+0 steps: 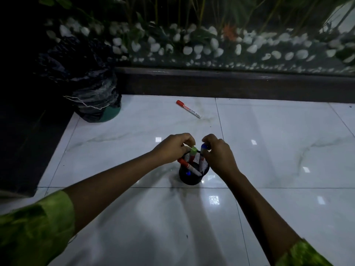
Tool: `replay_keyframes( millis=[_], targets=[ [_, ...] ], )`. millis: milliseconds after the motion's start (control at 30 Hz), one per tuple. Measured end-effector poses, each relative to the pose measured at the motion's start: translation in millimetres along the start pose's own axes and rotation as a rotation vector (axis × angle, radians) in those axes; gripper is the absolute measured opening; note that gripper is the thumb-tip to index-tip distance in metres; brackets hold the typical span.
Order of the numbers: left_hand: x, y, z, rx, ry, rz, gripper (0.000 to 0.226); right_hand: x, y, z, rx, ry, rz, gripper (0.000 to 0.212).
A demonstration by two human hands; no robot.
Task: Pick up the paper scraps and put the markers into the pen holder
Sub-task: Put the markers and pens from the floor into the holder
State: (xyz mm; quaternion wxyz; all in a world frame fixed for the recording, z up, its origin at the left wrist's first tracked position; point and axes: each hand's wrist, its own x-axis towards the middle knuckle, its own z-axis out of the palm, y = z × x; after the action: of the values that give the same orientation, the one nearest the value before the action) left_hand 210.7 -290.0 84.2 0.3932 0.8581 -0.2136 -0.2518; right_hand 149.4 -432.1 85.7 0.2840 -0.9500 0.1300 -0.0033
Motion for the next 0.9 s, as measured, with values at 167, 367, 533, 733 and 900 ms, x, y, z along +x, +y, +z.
replay_keyframes(
  millis=[167, 367, 533, 733, 900],
  targets=[
    [-22, -8, -36, -0.060, 0.120, -0.036, 0.015, 0, -26, -3, 0.161, 0.039, -0.063, 0.022],
    [-96, -44, -101, -0.147, 0.282, -0.160, 0.014, 3, -103, 15, 0.474, -0.089, -0.107, 0.019],
    [-166, -89, -126, -0.237, 0.459, -0.313, 0.013, -5, -169, 55, 0.626, -0.331, -0.090, 0.026],
    [-250, -155, -136, -0.387, 0.660, -0.462, 0.022, -33, -232, 133, 0.673, -0.587, -0.128, 0.021],
    [-295, -220, -123, -0.351, 0.811, -0.688, 0.011, -55, -263, 193, 0.639, -0.738, -0.120, 0.023]
  ],
)
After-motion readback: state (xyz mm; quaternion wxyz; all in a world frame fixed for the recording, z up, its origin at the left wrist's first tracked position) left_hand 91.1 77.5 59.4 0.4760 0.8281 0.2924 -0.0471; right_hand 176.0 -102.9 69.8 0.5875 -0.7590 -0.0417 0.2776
